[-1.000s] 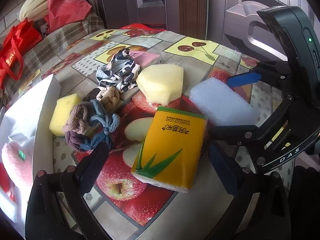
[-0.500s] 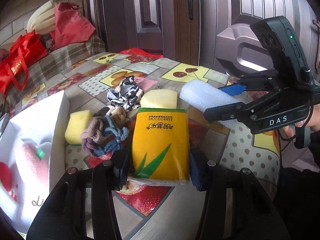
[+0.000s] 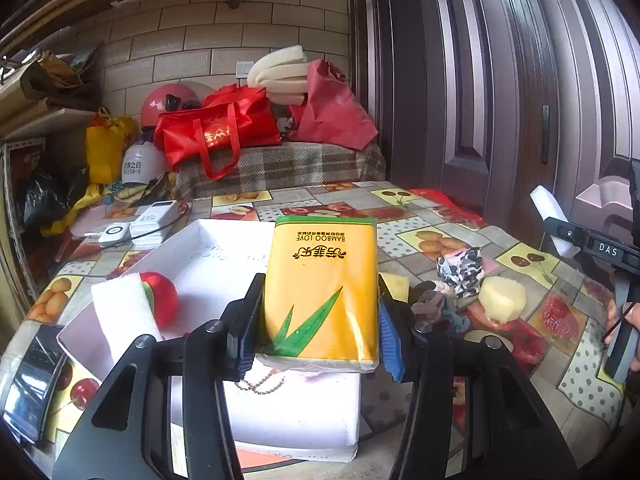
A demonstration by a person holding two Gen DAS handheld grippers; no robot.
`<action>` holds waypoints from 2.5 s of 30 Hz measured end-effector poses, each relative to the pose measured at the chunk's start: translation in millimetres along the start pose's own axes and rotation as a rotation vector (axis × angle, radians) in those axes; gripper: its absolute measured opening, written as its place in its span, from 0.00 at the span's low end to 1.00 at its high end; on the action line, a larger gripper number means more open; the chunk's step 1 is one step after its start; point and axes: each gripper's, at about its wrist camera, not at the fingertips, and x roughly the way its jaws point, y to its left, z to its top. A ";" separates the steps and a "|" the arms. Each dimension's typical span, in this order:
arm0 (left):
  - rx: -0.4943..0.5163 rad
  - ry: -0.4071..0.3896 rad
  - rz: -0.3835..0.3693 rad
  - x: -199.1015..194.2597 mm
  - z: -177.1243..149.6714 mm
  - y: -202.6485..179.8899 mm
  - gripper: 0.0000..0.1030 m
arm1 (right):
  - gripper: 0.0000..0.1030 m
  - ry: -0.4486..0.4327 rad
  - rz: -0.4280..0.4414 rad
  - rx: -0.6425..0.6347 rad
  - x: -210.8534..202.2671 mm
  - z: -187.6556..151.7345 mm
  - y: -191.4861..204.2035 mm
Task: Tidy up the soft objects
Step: 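Carry the tissue pack and foam block with both grippers over the white box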
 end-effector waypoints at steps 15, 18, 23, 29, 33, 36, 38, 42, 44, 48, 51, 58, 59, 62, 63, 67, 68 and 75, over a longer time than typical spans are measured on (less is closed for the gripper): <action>0.023 -0.010 0.041 0.0 -2.0 4.7 0.48 | 0.54 0.014 0.109 -0.101 0.4 -6.9 52.4; 0.021 -0.014 0.052 -0.2 -2.2 9.7 0.48 | 0.54 0.016 0.136 -0.116 1.6 -8.3 65.6; 0.010 -0.016 0.065 0.2 -1.9 17.9 0.48 | 0.54 0.020 0.169 -0.135 4.8 -10.4 84.4; 0.000 -0.020 0.070 0.3 -0.9 25.3 0.48 | 0.54 0.027 0.190 -0.161 9.1 -12.2 99.7; -0.001 -0.021 0.075 1.5 -0.3 28.5 0.48 | 0.54 0.033 0.190 -0.159 9.9 -13.0 101.6; -0.001 -0.021 0.079 2.6 -0.4 31.8 0.48 | 0.54 0.044 0.193 -0.154 13.1 -13.2 103.8; -0.003 -0.020 0.083 4.0 0.2 34.2 0.48 | 0.54 0.049 0.200 -0.157 14.6 -13.7 108.3; -0.002 -0.022 0.098 6.1 1.3 39.7 0.48 | 0.54 0.063 0.225 -0.172 20.4 -15.5 121.1; -0.007 -0.022 0.109 7.5 1.7 44.0 0.48 | 0.54 0.071 0.240 -0.178 23.4 -16.7 128.2; -0.023 -0.019 0.132 11.5 2.6 55.0 0.48 | 0.54 0.087 0.268 -0.184 29.6 -19.3 141.2; -0.030 -0.020 0.145 13.6 3.1 61.7 0.48 | 0.54 0.095 0.279 -0.193 33.3 -21.5 149.1; -0.034 -0.015 0.176 20.8 5.0 73.7 0.48 | 0.54 0.103 0.299 -0.232 39.7 -24.6 167.0; -0.035 -0.013 0.183 22.2 5.4 75.9 0.48 | 0.54 0.104 0.302 -0.236 40.6 -24.8 169.0; -0.047 -0.006 0.201 26.5 6.7 83.3 0.48 | 0.54 0.101 0.313 -0.253 43.1 -25.1 178.0; -0.052 -0.004 0.207 27.6 6.5 85.7 0.48 | 0.54 0.101 0.318 -0.263 43.8 -25.1 180.9; -0.083 0.004 0.214 29.2 6.1 94.4 0.48 | 0.54 0.101 0.340 -0.295 47.1 -25.9 195.1; -0.089 0.007 0.214 29.7 6.1 95.6 0.48 | 0.54 0.106 0.345 -0.297 49.7 -25.8 198.0; -0.049 0.007 0.254 39.3 10.1 92.9 0.48 | 0.54 0.131 0.347 -0.239 79.3 -17.7 205.3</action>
